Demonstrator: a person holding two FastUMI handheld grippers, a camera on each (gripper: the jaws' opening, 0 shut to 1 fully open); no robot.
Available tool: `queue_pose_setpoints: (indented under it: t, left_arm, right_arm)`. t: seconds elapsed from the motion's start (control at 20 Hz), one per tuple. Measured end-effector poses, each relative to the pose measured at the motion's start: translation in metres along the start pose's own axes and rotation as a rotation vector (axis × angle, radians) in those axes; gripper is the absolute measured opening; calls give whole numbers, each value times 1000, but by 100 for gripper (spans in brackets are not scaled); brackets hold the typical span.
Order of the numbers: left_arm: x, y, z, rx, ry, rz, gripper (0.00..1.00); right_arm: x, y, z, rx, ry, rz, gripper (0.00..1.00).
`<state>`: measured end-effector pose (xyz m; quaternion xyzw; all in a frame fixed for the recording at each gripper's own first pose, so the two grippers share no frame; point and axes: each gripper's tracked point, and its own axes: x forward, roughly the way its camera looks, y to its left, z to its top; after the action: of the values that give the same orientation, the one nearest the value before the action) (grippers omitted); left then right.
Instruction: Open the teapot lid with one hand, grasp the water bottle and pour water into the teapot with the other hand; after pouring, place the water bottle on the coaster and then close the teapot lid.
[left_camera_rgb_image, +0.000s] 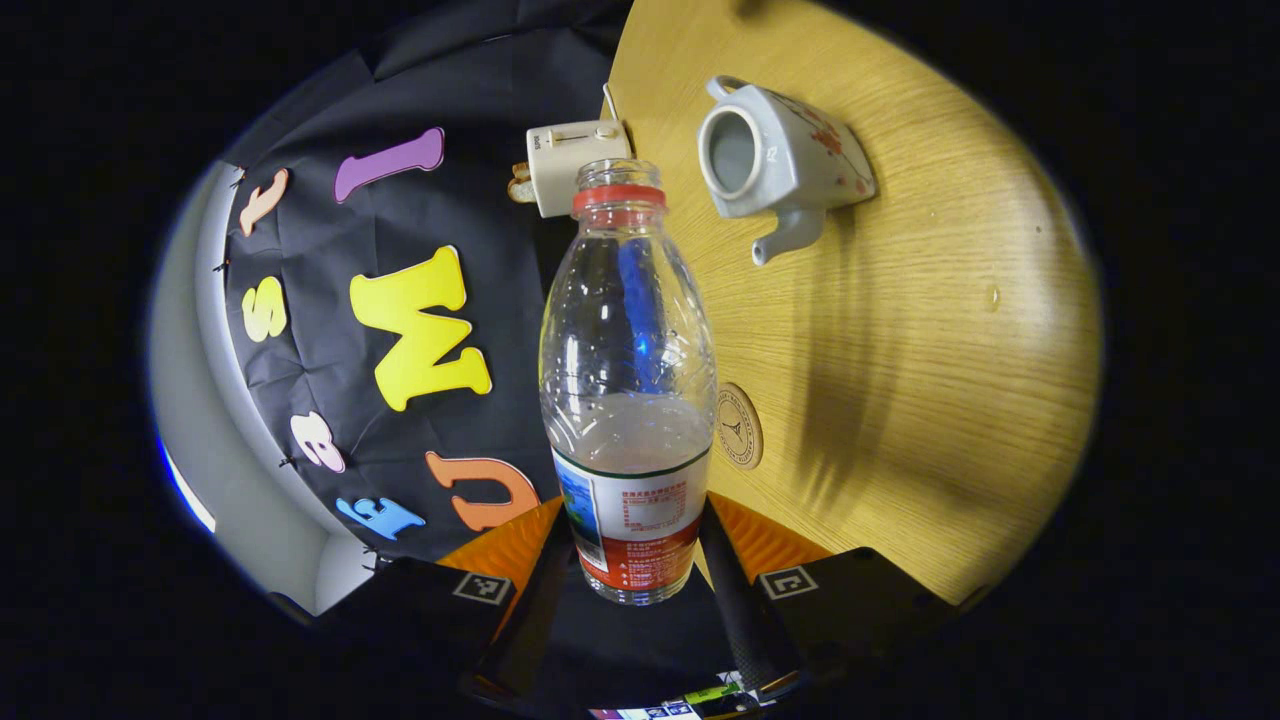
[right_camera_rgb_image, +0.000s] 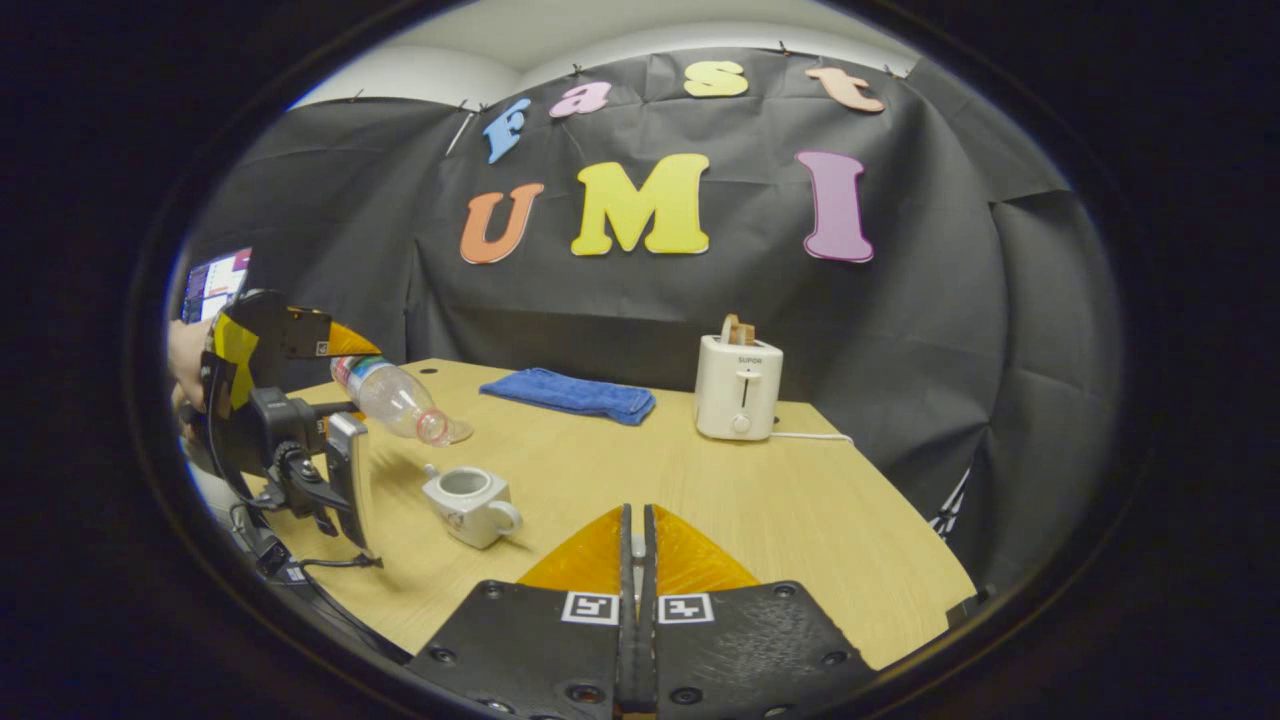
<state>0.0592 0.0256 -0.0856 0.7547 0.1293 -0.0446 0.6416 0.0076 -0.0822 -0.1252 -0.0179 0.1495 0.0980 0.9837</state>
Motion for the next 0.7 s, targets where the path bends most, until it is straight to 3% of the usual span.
queue_pose_setpoints:
  t: [0.7]
  left_arm:
    - [2,12,9,171,-4,35,75]
  right_arm:
    - [-1,-3,-7,9,6,1,0]
